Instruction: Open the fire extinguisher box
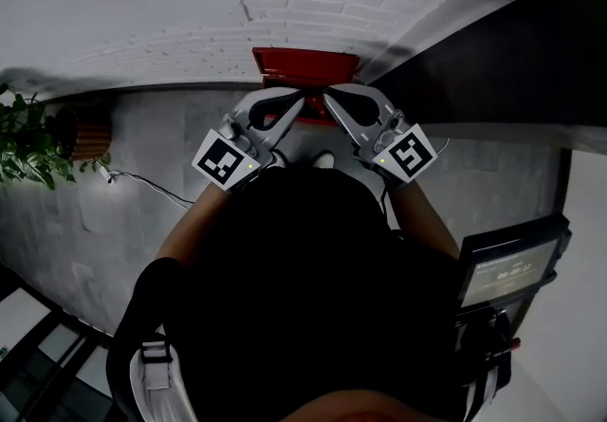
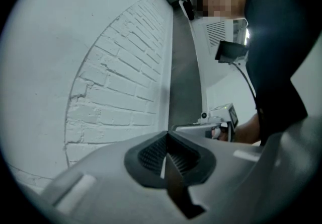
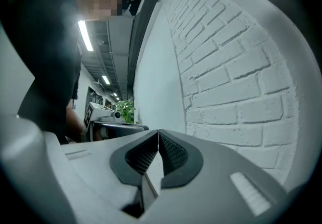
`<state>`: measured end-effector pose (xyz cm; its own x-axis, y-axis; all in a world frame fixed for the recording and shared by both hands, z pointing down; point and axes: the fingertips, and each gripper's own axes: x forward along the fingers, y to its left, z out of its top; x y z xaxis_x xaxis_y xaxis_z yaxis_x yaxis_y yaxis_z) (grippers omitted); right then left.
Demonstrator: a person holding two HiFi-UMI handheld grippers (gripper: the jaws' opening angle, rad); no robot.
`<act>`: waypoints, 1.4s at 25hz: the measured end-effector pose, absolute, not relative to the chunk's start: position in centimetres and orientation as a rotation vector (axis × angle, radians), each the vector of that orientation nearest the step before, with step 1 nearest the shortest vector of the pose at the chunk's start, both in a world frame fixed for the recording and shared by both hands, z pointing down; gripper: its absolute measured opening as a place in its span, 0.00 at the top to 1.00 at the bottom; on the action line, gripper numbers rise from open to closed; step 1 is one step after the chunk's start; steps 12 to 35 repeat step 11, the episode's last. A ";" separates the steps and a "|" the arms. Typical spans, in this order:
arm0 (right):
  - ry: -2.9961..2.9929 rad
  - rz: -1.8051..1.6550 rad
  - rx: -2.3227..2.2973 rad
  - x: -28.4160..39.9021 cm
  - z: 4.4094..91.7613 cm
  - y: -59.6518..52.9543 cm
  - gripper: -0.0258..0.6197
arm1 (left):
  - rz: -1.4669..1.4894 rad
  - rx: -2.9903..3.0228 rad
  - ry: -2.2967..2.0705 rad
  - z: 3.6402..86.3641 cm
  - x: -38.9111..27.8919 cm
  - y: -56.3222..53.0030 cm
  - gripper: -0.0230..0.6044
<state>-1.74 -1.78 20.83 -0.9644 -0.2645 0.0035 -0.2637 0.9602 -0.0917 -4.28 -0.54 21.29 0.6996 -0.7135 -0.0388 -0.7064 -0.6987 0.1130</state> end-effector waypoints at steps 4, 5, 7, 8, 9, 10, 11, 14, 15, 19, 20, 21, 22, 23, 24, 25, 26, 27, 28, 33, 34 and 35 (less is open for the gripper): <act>3.102 -0.133 -0.410 -1.7 20.9 -1.5 0.94 | -0.112 2.811 -1.172 21.6 -4.1 -0.3 0.96; 3.102 -0.136 -0.407 -1.7 20.9 -1.4 0.94 | -0.107 2.811 -1.168 21.6 -4.0 -0.2 0.96; 3.104 -0.139 -0.401 -1.8 21.0 -1.2 0.94 | -0.098 2.814 -1.160 21.6 -3.9 -0.1 0.96; 3.106 -0.139 -0.400 -1.9 21.0 -1.1 0.94 | -0.095 2.816 -1.156 21.7 -3.9 0.0 0.96; 3.108 -0.138 -0.398 -1.9 21.1 -1.0 0.94 | -0.094 2.816 -1.153 21.7 -3.8 0.0 0.96; 3.110 -0.138 -0.396 -2.0 21.1 -0.9 0.94 | -0.094 2.816 -1.151 21.8 -3.8 0.0 0.96; 3.112 -0.137 -0.394 -2.0 21.2 -0.9 0.94 | -0.095 2.815 -1.149 21.8 -3.8 0.0 0.96; 3.112 -0.137 -0.394 -2.0 21.2 -0.9 0.94 | -0.095 2.815 -1.149 21.8 -3.8 0.0 0.96; 3.112 -0.137 -0.394 -2.0 21.2 -0.9 0.94 | -0.095 2.815 -1.149 21.8 -3.8 0.0 0.96; 3.112 -0.137 -0.394 -2.0 21.2 -0.9 0.94 | -0.095 2.815 -1.149 21.8 -3.8 0.0 0.96; 3.112 -0.137 -0.394 -2.0 21.2 -0.9 0.94 | -0.095 2.815 -1.149 21.8 -3.8 0.0 0.96; 3.112 -0.137 -0.394 -2.0 21.2 -0.9 0.94 | -0.095 2.815 -1.149 21.8 -3.8 0.0 0.96; 3.112 -0.137 -0.394 -2.0 21.2 -0.9 0.94 | -0.095 2.815 -1.149 21.8 -3.8 0.0 0.96; 3.112 -0.137 -0.394 -2.0 21.2 -0.9 0.94 | -0.095 2.815 -1.149 21.8 -3.8 0.0 0.96; 3.112 -0.137 -0.394 -2.0 21.2 -0.9 0.94 | -0.095 2.815 -1.149 21.8 -3.8 0.0 0.96; 3.112 -0.137 -0.394 -2.0 21.2 -0.9 0.94 | -0.095 2.815 -1.149 21.8 -3.8 0.0 0.96; 3.112 -0.137 -0.394 -2.0 21.2 -0.9 0.94 | -0.095 2.815 -1.149 21.8 -3.8 0.0 0.96; 3.112 -0.137 -0.394 -2.0 21.2 -0.9 0.94 | -0.095 2.815 -1.149 21.8 -3.8 0.0 0.96; 3.112 -0.137 -0.394 -2.0 21.2 -0.9 0.94 | -0.095 2.815 -1.149 21.8 -3.8 0.0 0.96; 3.112 -0.137 -0.394 -2.0 21.2 -0.9 0.94 | -0.095 2.815 -1.149 21.8 -3.8 0.0 0.96; 3.112 -0.137 -0.394 -2.0 21.2 -0.9 0.94 | -0.095 2.815 -1.149 21.8 -3.8 0.0 0.96; 3.112 -0.137 -0.394 -2.0 21.2 -0.9 0.94 | -0.095 2.815 -1.149 21.8 -3.8 0.0 0.96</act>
